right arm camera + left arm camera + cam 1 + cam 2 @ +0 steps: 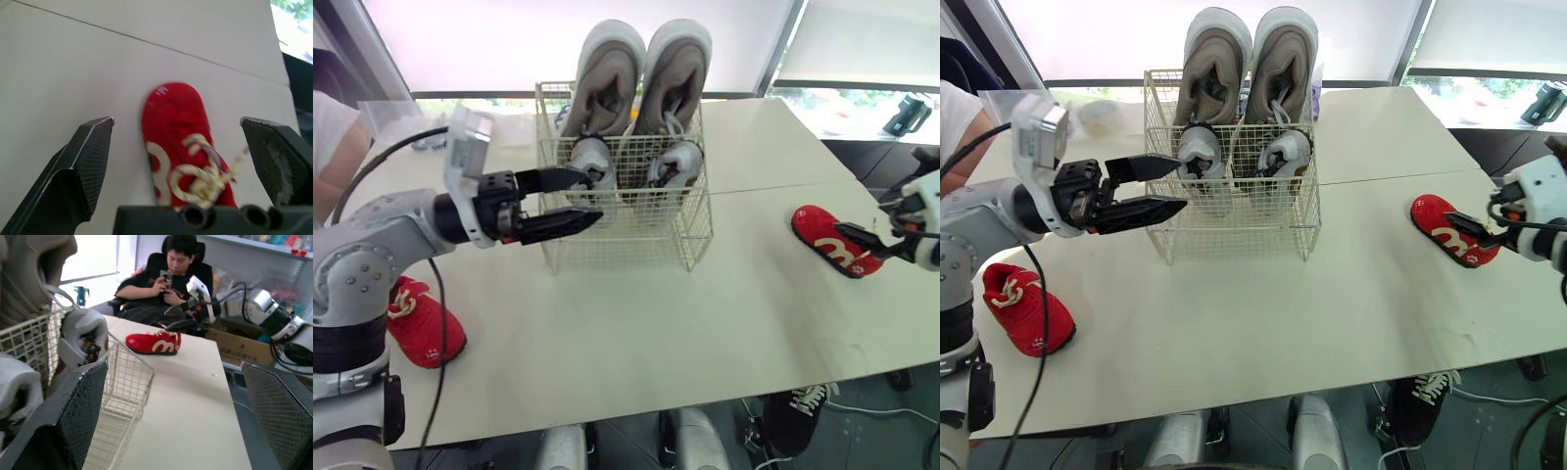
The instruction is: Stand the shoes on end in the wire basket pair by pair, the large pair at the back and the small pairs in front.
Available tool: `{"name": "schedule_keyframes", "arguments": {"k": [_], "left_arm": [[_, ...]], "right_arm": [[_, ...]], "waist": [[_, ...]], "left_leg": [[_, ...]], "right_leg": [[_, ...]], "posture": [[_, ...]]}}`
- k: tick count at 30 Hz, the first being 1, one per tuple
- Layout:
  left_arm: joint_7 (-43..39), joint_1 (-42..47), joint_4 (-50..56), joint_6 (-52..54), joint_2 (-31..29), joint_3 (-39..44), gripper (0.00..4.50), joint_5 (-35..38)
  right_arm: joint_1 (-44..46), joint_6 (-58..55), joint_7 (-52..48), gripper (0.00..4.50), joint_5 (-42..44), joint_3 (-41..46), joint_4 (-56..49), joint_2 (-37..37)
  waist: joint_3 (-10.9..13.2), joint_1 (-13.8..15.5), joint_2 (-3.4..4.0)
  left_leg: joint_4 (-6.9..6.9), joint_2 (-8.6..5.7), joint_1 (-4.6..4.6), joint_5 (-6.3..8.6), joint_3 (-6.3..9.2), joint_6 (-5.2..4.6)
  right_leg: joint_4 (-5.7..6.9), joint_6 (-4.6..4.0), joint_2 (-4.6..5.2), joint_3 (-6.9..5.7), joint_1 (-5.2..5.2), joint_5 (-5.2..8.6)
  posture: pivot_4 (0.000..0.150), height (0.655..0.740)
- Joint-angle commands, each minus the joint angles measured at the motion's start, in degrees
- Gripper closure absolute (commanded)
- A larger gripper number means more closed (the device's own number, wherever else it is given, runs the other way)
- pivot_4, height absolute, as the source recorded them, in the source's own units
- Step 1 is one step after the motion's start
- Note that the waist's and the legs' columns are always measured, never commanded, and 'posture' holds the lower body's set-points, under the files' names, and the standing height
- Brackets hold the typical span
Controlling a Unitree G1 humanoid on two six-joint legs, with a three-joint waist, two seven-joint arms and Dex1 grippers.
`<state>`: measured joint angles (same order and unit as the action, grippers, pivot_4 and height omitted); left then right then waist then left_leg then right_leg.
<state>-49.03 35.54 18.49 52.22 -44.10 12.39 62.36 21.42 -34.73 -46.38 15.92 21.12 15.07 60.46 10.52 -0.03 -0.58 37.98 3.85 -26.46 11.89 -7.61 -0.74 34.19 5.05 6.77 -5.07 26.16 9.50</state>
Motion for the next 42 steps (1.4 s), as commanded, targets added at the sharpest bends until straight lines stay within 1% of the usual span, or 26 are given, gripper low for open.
{"name": "schedule_keyframes", "arguments": {"k": [1,4,13,19,23,26,29,31,32,34,35,38,42], "left_arm": [[0.05,-0.14,2.06,-1.64,0.43,0.25,0.02,-0.56],[0.09,-0.53,3.08,-2.59,0.58,-0.60,0.02,-2.20],[3.20,-1.82,6.01,-3.05,2.54,-0.66,0.02,-2.12],[5.07,-1.68,6.94,-3.59,3.37,-1.03,0.02,-2.81],[5.49,-1.40,6.86,-4.06,3.57,-1.62,0.02,-3.77],[5.56,-1.38,6.76,-4.49,3.56,-1.93,0.00,-4.39],[5.50,-1.08,6.30,-4.71,3.71,-2.01,0.00,-4.84],[5.50,-0.73,5.83,-4.76,3.83,-2.00,0.00,-4.91],[5.53,-0.53,5.60,-4.76,3.86,-1.93,0.00,-4.84],[5.68,-0.30,5.19,-4.76,3.99,-1.67,0.00,-4.58],[6.02,-0.09,4.84,-4.60,4.05,-1.32,0.00,-4.29],[7.49,1.16,2.90,-4.11,4.27,0.29,0.00,-3.25],[9.35,4.20,-0.93,-2.92,4.70,2.65,0.00,-0.14]], "right_arm": [[2.23,3.50,-1.90,0.00,-0.93,0.04,7.71,2.09],[5.86,4.52,-3.01,0.00,-1.18,-1.68,14.55,1.98],[15.09,8.66,-6.69,0.00,-3.87,-7.23,32.97,-0.27],[18.42,10.90,-8.10,0.00,-6.45,-10.59,40.38,-1.42],[20.04,12.43,-8.16,0.00,-7.37,-11.40,42.92,-2.11],[20.98,12.93,-8.14,0.89,-7.46,-11.29,43.74,-2.51],[21.06,13.09,-8.89,2.51,-7.11,-10.94,43.07,-2.79],[20.82,13.07,-9.08,3.38,-6.69,-10.54,41.82,-2.90],[20.73,12.86,-9.26,3.79,-6.19,-10.11,40.85,-2.93],[20.54,12.40,-9.43,4.31,-5.32,-9.35,39.01,-2.95],[20.07,13.69,-8.61,4.39,-5.19,-8.89,36.84,-2.83],[20.40,12.61,-5.03,4.39,-2.62,-5.66,27.60,-3.12],[22.74,5.26,-1.00,4.39,4.89,0.83,10.76,-4.88]], "waist": [[0.00,-0.24,0.00],[0.00,-0.65,0.00],[0.00,-0.73,0.00],[0.00,-0.75,0.01],[0.00,-0.78,0.01],[0.00,-0.75,0.02],[0.00,-0.74,0.02],[0.00,-0.74,0.02],[0.00,-0.73,0.02],[0.00,-0.76,0.02],[0.00,-0.77,0.02],[0.03,-0.73,0.09],[0.05,-0.70,0.13]], "left_leg": [[0.01,-0.01,0.00,0.00,0.00,0.00],[0.04,-0.03,0.01,0.00,0.01,-0.01],[0.04,-0.03,0.01,-0.01,0.03,-0.01],[0.05,-0.04,0.03,-0.01,0.04,-0.01],[0.05,-0.04,0.05,-0.02,0.05,0.00],[0.05,-0.04,0.06,-0.02,0.04,0.01],[0.05,-0.05,0.06,-0.02,0.04,0.01],[0.05,-0.05,0.07,-0.02,0.05,0.01],[0.05,-0.05,0.08,-0.02,0.05,0.01],[0.05,-0.05,0.09,-0.02,0.05,0.01],[0.05,-0.05,0.10,-0.02,0.05,0.01],[0.06,-0.05,0.10,-0.02,0.05,0.01],[0.05,-0.04,0.09,-0.03,0.06,0.02]], "right_leg": [[-0.02,0.00,0.00,0.00,-0.03,0.00],[-0.02,0.01,0.01,0.01,-0.07,0.00],[-0.01,0.02,0.00,0.02,-0.09,0.00],[-0.01,0.03,0.00,0.02,-0.13,0.00],[-0.01,0.03,0.00,0.02,-0.15,0.00],[0.00,0.04,0.00,0.02,-0.16,-0.01],[-0.01,0.04,0.00,0.02,-0.16,-0.01],[-0.01,0.04,0.00,0.02,-0.19,0.00],[-0.01,0.04,0.00,0.02,-0.20,-0.01],[-0.01,0.04,0.00,0.02,-0.21,-0.01],[0.00,0.04,0.00,0.02,-0.21,-0.01],[0.02,0.08,0.00,0.02,-0.20,-0.02],[0.06,0.19,0.00,0.02,-0.16,-0.07]], "posture": [[0.150,0.7400],[0.150,0.7400],[0.150,0.7400],[0.150,0.7400],[0.150,0.7400],[0.150,0.7400],[0.150,0.7400],[0.150,0.7400],[0.150,0.7400],[0.150,0.7400],[0.150,0.7400],[0.150,0.7400],[0.150,0.7400]]}}
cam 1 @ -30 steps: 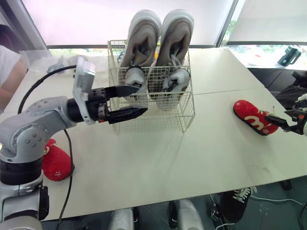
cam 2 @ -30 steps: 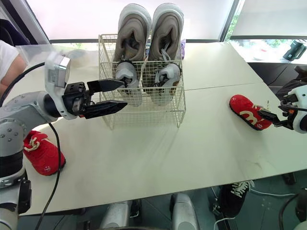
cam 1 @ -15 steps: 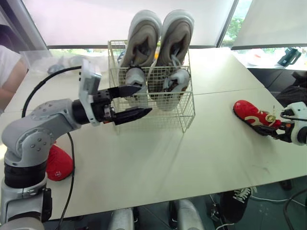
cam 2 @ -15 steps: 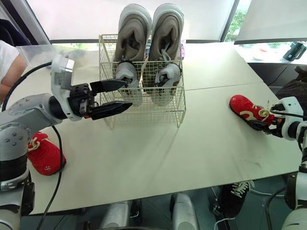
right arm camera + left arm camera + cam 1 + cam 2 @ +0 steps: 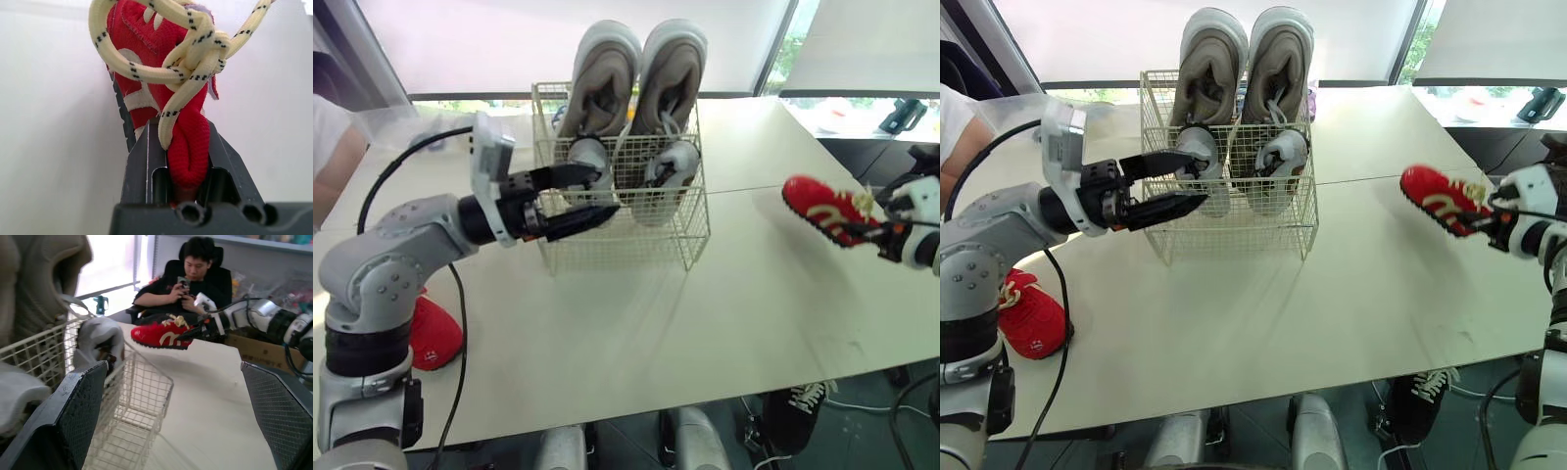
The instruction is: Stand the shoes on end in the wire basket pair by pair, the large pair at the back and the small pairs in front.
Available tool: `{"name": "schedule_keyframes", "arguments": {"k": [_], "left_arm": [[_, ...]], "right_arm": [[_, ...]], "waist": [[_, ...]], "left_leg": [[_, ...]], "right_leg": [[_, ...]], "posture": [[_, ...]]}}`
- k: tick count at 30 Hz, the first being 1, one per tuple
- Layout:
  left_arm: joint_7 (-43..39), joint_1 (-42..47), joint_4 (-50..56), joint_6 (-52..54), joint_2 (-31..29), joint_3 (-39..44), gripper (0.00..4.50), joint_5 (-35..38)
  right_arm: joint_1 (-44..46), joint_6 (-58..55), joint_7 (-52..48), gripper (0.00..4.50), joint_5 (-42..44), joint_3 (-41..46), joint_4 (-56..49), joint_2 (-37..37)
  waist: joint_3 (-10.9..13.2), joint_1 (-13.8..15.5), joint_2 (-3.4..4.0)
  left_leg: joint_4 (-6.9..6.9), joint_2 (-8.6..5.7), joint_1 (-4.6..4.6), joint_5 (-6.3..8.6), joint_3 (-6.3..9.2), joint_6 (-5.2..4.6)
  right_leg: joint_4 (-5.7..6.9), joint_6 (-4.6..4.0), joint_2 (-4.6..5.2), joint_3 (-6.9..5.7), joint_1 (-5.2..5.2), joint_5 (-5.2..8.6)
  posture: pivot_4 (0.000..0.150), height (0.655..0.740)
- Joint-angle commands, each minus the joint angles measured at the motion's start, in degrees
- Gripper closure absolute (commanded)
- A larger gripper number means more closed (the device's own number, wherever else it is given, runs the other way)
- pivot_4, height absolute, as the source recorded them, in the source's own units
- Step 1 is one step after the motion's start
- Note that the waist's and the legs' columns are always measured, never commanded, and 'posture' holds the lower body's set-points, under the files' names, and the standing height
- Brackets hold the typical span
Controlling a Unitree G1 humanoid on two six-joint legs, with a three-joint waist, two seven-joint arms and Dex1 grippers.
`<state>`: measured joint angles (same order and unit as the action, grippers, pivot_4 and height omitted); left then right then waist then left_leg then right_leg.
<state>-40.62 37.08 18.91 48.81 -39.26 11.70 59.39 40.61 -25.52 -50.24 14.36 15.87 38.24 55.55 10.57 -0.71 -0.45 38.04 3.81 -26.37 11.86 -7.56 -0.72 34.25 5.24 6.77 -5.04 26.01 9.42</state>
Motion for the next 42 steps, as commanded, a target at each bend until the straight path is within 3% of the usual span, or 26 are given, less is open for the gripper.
{"name": "schedule_keyframes", "arguments": {"k": [1,7,12,20,32,35,41,42], "left_arm": [[1.10,3.56,-2.57,1.07,-0.22,3.91,0.00,3.75],[0.82,8.96,-10.24,5.01,-1.11,6.05,0.00,8.28],[-0.78,16.11,-18.31,8.04,-1.34,5.26,0.00,9.11],[-4.06,20.68,-21.98,12.24,-1.32,3.81,0.00,8.50],[-4.97,20.01,-21.69,13.63,-0.18,2.23,0.00,6.17],[-5.41,19.29,-21.49,13.88,-0.15,2.09,0.80,5.87],[-5.68,17.21,-20.18,15.26,0.28,2.85,3.69,7.39],[-5.23,16.91,-20.08,15.54,0.62,3.13,4.05,7.87]], "right_arm": [[4.68,-6.15,3.98,4.39,8.87,7.72,-16.95,-0.49],[6.91,-10.45,5.32,4.39,17.76,9.90,-37.86,-1.86],[6.66,-5.69,2.27,4.39,17.51,0.21,-54.81,-3.18],[7.55,9.44,1.12,4.39,5.80,-10.98,-55.35,-5.56],[9.54,18.57,-2.02,4.39,-0.74,-17.35,-54.84,-8.35],[9.81,18.56,-2.49,4.39,-0.73,-17.64,-55.20,-8.89],[11.50,16.25,-3.26,4.39,0.35,-17.10,-55.22,-9.36],[11.95,15.67,-3.26,3.89,0.60,-16.89,-55.00,-9.47]], "waist": [[0.00,0.00,0.02],[-0.01,0.46,0.01],[-0.01,0.30,0.01],[-0.01,0.16,0.00],[0.00,0.09,0.00],[0.00,0.05,0.00],[0.00,0.05,0.00],[0.00,0.06,0.00]], "left_leg": [[-0.01,0.00,-0.01,0.00,0.01,0.00],[-0.02,0.00,-0.02,0.01,0.07,0.00],[0.04,0.00,-0.02,0.01,0.07,-0.01],[0.03,-0.01,-0.04,0.01,0.05,-0.02],[0.03,-0.01,-0.04,0.00,0.05,-0.01],[0.02,-0.01,-0.04,0.00,0.05,-0.01],[0.03,-0.01,-0.04,0.00,0.05,-0.01],[0.03,-0.01,-0.04,0.00,0.05,-0.01]], "right_leg": [[0.01,0.02,0.00,0.00,0.02,0.00],[0.02,0.07,-0.01,-0.01,-0.01,0.03],[0.02,-0.09,-0.01,-0.01,-0.03,0.11],[0.01,-0.04,0.00,-0.01,-0.02,0.09],[0.03,0.02,-0.01,-0.01,0.00,0.05],[0.04,0.02,-0.01,-0.01,0.01,0.05],[0.05,0.03,-0.01,-0.01,0.01,0.05],[0.05,0.02,-0.01,-0.01,0.01,0.05]], "posture": [[0.150,0.7400],[0.150,0.7400],[0.150,0.7400],[0.150,0.7400],[0.150,0.7400],[0.150,0.7400],[0.150,0.7400],[0.150,0.7400]]}}
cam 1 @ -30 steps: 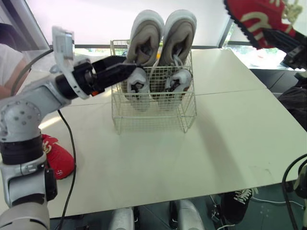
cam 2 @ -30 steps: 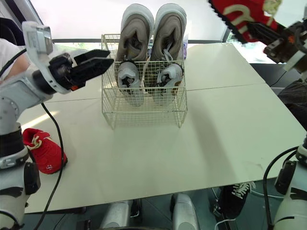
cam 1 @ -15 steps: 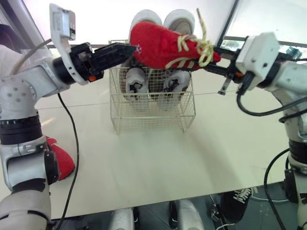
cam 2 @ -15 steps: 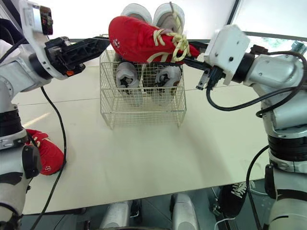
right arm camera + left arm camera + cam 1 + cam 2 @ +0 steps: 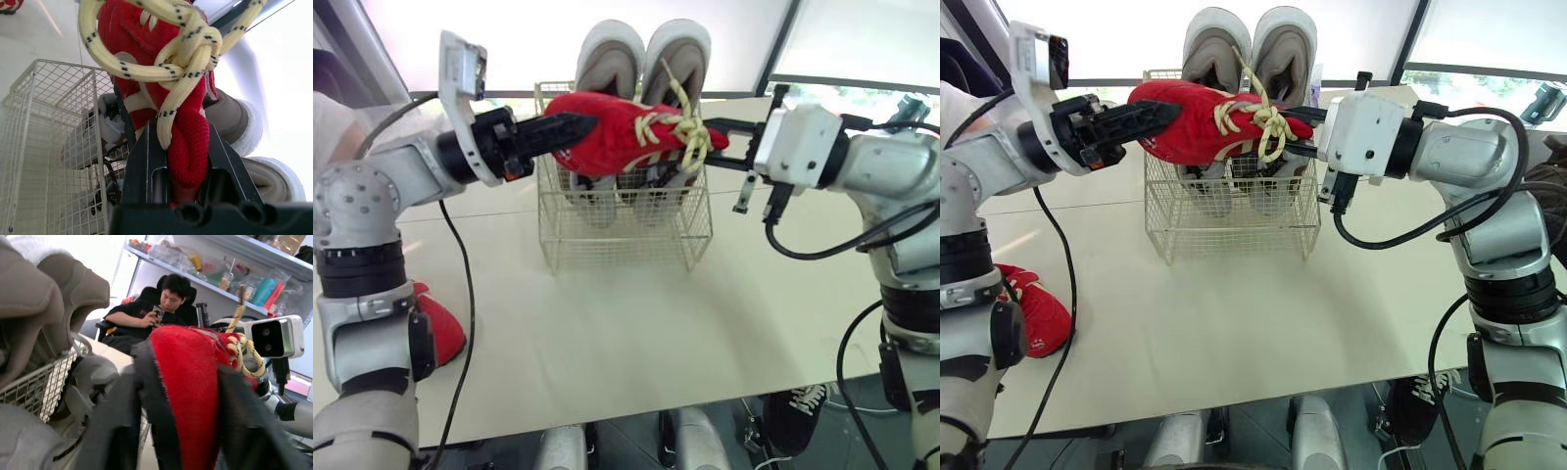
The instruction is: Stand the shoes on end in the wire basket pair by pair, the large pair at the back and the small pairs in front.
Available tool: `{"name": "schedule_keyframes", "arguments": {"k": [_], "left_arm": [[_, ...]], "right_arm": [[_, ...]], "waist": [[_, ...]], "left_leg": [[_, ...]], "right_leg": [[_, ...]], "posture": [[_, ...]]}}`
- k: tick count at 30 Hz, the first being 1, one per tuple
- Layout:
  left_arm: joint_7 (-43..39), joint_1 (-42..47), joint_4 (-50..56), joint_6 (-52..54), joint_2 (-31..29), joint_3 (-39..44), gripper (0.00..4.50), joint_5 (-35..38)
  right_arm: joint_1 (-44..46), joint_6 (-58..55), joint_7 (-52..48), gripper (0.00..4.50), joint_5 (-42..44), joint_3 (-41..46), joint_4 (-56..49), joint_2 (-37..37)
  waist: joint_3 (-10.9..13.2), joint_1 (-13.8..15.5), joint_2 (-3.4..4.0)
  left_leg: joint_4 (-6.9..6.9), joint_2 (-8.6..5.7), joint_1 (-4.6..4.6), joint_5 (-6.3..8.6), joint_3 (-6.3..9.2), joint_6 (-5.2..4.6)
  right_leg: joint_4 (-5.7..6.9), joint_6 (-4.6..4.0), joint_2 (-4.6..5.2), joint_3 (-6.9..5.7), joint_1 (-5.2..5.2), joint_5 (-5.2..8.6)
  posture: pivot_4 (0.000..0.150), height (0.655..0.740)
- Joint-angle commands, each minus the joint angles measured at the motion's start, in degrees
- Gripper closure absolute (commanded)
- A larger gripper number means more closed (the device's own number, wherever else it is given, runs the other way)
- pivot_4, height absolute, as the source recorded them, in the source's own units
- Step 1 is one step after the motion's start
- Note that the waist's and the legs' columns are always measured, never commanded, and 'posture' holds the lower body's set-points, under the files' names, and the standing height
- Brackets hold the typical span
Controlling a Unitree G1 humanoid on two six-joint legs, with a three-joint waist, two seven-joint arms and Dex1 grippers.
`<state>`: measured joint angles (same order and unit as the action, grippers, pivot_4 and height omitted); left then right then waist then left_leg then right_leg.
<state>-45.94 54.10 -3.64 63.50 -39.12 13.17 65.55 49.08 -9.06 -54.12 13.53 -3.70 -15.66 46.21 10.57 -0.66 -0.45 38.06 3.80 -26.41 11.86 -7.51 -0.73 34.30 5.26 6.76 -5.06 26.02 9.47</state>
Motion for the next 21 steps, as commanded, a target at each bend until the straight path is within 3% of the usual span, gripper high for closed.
{"name": "schedule_keyframes", "arguments": {"k": [1,2,4,6,8,15,21], "left_arm": [[0.38,-0.29,2.51,1.06,0.72,1.88,4.24,2.04],[0.97,-0.71,2.66,1.12,1.35,2.36,4.24,2.47],[2.65,-1.15,2.42,1.21,2.63,3.45,4.24,3.17],[6.55,-1.21,0.28,1.06,5.26,6.14,4.24,5.16],[10.23,-1.02,-1.36,0.63,7.48,8.84,4.24,7.36],[19.02,-0.64,-1.06,-1.07,11.88,14.47,4.24,14.84],[22.81,-0.51,0.85,-3.28,15.00,14.55,4.24,18.86]], "right_arm": [[3.80,-1.22,0.59,3.38,1.54,2.82,-0.97,-0.26],[4.30,-2.97,0.87,3.06,2.78,3.47,-0.74,-0.65],[4.90,-7.13,1.67,2.02,6.02,5.02,-0.67,-1.50],[5.32,-15.92,3.64,0.86,13.91,8.53,-1.74,-3.13],[4.66,-23.63,4.90,0.03,21.10,11.84,-3.04,-3.69],[-0.84,-43.73,15.33,0.03,44.73,25.03,-1.21,-6.00],[-4.92,-47.32,30.59,0.03,58.54,25.73,-2.98,-17.28]], "waist": [[0.00,0.00,0.00],[0.00,0.01,0.00],[0.00,0.06,0.00],[0.00,0.10,-0.01],[0.00,0.21,-0.01],[0.00,0.10,-0.04],[0.00,0.03,-0.04]], "left_leg": [[0.00,0.00,0.00,0.00,0.00,0.00],[0.00,0.00,0.00,0.00,0.00,0.00],[0.00,0.00,0.00,0.00,0.01,0.00],[0.00,0.00,0.00,0.00,0.02,-0.01],[0.02,0.00,0.00,0.00,0.03,-0.01],[0.02,0.00,0.03,0.00,0.08,-0.02],[0.02,0.00,0.10,0.00,0.10,-0.03]], "right_leg": [[0.00,0.00,0.00,0.00,0.00,0.00],[0.00,-0.01,0.00,0.00,0.00,0.00],[0.00,-0.01,0.00,0.00,0.00,0.00],[0.00,0.01,0.00,0.00,-0.02,-0.01],[0.01,0.02,0.00,0.00,-0.04,-0.02],[-0.01,0.05,0.00,-0.01,-0.12,-0.04],[0.01,0.04,-0.01,-0.02,-0.20,-0.05]], "posture": [[0.150,0.7400],[0.150,0.7400],[0.150,0.7400],[0.150,0.7400],[0.150,0.7400],[0.150,0.7400],[0.150,0.7400]]}}
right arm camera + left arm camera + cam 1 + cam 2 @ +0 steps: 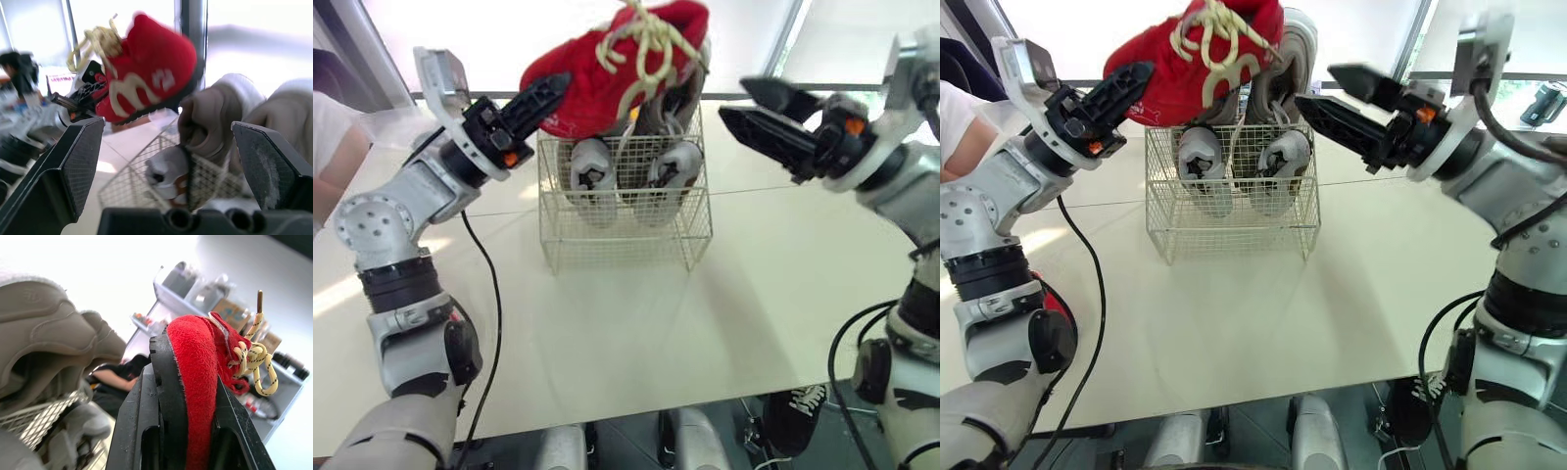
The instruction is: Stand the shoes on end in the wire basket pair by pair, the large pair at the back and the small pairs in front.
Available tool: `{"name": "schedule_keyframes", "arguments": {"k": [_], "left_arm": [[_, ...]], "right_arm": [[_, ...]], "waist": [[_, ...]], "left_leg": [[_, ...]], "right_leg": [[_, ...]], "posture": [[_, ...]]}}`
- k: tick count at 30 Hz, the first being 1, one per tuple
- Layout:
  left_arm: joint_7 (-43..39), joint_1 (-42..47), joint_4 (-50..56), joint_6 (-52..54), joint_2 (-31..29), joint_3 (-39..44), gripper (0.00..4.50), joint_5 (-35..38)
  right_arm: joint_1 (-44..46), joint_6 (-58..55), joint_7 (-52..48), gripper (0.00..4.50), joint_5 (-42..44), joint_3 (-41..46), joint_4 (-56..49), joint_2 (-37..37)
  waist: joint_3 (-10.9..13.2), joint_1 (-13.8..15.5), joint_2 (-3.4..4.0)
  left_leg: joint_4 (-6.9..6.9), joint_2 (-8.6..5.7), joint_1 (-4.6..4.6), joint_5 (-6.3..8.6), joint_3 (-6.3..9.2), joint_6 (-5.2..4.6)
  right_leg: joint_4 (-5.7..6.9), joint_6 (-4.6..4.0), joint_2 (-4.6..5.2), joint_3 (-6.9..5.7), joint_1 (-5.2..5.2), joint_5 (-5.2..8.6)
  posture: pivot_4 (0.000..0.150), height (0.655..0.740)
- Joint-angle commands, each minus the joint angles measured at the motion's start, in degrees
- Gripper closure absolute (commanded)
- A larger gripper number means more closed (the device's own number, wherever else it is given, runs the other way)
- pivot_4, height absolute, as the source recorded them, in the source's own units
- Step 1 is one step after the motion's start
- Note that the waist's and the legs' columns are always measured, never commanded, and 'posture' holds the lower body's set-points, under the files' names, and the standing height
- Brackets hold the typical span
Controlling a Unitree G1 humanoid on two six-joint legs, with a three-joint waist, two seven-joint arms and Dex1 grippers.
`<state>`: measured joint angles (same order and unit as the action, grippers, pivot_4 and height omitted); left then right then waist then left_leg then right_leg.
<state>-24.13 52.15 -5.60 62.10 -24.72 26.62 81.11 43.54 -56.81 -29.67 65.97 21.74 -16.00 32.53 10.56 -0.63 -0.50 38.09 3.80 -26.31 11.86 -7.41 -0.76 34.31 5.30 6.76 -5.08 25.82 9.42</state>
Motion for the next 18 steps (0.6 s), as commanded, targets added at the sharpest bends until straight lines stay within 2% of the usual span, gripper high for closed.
{"name": "schedule_keyframes", "arguments": {"k": [1,6,16,18], "left_arm": [[1.51,1.36,3.26,-2.26,1.25,0.70,4.24,3.62],[3.11,0.69,4.91,-3.47,3.35,-0.69,4.24,4.50],[4.36,-2.78,7.36,-5.96,4.76,-2.89,4.24,3.24],[4.81,-3.18,7.83,-6.62,5.00,-3.14,4.24,3.50]], "right_arm": [[1.02,1.53,8.68,0.03,7.14,-0.66,-2.90,-6.77],[5.01,6.39,14.42,0.03,5.94,-4.37,-1.43,-15.32],[11.16,10.65,13.32,0.03,5.52,-7.61,2.35,-18.81],[11.45,10.89,12.98,0.54,5.46,-8.45,2.70,-19.21]], "waist": [[0.00,-0.06,0.01],[0.01,-0.06,0.02],[0.01,-0.08,0.02],[0.01,-0.08,0.02]], "left_leg": [[0.00,0.00,-0.01,0.00,0.00,0.00],[-0.02,0.00,-0.02,0.00,-0.01,0.00],[-0.01,0.00,-0.03,0.00,0.01,-0.01],[-0.01,0.00,-0.03,0.00,0.01,0.00]], "right_leg": [[0.00,0.01,0.00,0.00,0.01,0.00],[0.01,0.03,-0.03,0.00,0.03,-0.01],[-0.03,0.02,-0.03,-0.02,-0.01,-0.01],[-0.04,0.02,-0.03,-0.02,0.00,-0.01]], "posture": [[0.150,0.7400],[0.150,0.7400],[0.150,0.7400],[0.150,0.7400]]}}
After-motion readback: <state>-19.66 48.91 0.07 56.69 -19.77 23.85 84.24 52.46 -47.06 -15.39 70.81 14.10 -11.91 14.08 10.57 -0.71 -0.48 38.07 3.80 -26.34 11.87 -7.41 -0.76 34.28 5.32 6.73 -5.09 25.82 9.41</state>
